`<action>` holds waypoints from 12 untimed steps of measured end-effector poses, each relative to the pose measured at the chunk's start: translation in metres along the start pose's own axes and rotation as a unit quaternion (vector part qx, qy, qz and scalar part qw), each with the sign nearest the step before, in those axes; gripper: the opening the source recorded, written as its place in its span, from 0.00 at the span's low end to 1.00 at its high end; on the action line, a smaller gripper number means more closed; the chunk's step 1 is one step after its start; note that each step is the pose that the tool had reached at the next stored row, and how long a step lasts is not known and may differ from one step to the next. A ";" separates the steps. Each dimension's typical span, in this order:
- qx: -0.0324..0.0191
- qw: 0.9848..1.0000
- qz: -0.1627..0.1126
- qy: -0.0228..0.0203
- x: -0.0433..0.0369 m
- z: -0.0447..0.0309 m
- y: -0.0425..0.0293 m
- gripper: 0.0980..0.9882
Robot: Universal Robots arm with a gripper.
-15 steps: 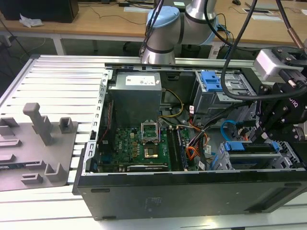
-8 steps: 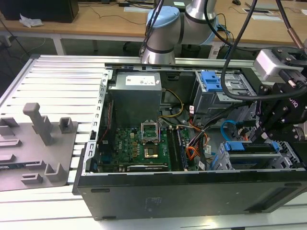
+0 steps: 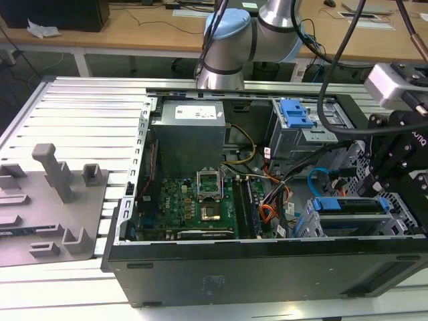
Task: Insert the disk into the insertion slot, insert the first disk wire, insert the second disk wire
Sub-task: 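Insert the first disk wire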
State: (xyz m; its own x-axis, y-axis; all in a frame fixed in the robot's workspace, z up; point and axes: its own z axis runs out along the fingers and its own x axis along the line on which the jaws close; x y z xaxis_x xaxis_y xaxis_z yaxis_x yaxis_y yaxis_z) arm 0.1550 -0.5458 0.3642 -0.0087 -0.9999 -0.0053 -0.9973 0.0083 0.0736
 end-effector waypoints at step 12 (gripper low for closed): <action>0.000 1.000 0.000 0.000 -0.0020 -0.0007 0.0001 0.30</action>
State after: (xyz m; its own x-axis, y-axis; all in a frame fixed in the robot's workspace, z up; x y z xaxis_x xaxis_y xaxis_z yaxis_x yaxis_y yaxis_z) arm 0.1550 -0.5438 0.3649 -0.0088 -1.0000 -0.0047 -0.9973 0.0084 0.0735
